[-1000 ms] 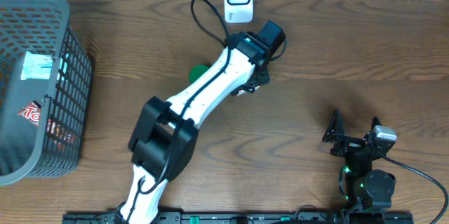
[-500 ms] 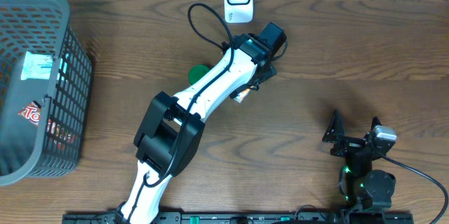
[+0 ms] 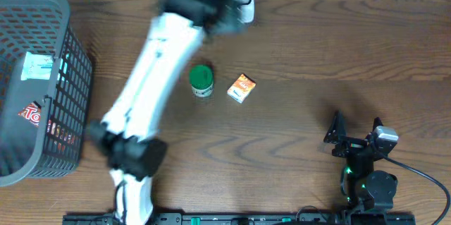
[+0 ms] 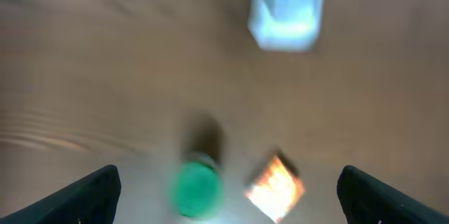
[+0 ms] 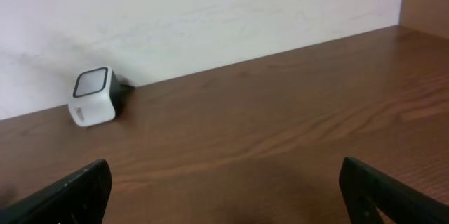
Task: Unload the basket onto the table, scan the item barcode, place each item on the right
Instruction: 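Carry the orange box past the scanner and set it on the table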
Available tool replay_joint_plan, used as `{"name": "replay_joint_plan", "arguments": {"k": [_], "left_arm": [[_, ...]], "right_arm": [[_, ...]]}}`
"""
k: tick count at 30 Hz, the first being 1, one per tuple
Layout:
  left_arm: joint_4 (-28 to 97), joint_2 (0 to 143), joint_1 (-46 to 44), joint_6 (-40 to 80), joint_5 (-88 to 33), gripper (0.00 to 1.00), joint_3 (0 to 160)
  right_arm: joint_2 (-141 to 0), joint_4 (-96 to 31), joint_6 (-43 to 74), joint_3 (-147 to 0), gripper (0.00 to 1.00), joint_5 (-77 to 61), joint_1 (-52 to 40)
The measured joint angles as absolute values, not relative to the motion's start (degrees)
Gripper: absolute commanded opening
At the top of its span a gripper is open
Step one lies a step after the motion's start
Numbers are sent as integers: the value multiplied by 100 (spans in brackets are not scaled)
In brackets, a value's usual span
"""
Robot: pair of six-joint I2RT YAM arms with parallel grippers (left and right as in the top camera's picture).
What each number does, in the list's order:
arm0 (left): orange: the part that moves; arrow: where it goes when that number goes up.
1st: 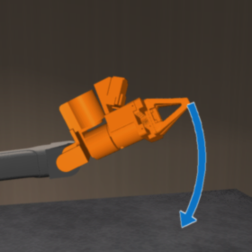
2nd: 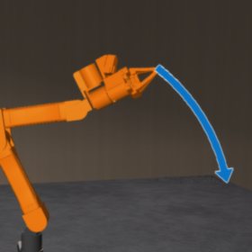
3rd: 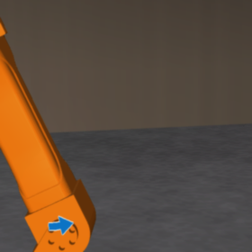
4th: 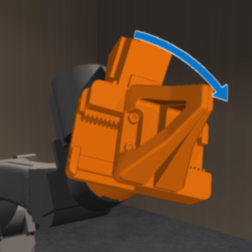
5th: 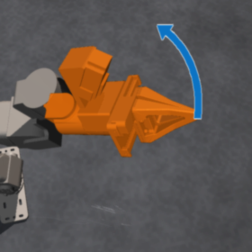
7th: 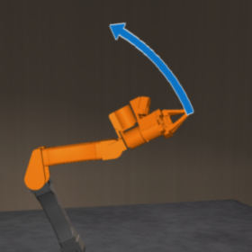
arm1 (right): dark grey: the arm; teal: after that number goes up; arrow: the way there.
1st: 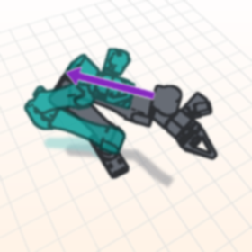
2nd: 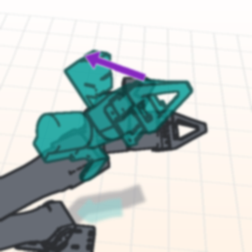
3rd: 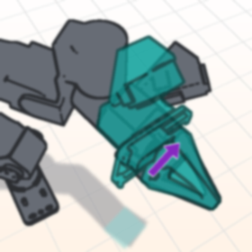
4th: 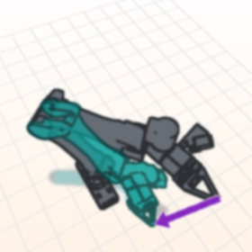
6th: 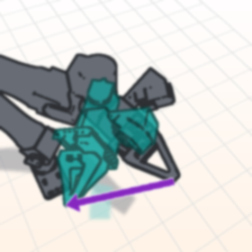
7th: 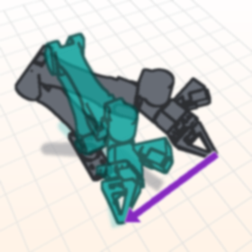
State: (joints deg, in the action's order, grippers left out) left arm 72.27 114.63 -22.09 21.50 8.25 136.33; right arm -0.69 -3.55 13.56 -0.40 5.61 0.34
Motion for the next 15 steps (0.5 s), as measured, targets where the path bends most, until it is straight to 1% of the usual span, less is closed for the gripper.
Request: {"name": "replay_joint_plan", "arguments": {"k": [3, 5, 10, 15], "left_arm": [[7413, 10733, -1120, 2097, 987, 98, 13795], [7745, 10368, -204, 2196, 1081, 98, 13872], [8615, 10149, 1763, 2534, 985, 98, 13841], [8615, 10221, 3020, 2567, 633, 98, 12951]], "right_arm": [[-69, -355, 1356, -40, 99, 561, 34], [-69, -355, 1356, -40, 99, 561, 34], [-69, -355, 1356, -40, 99, 561, 34], [-69, -357, 1356, -40, 99, 558, 34]]}}
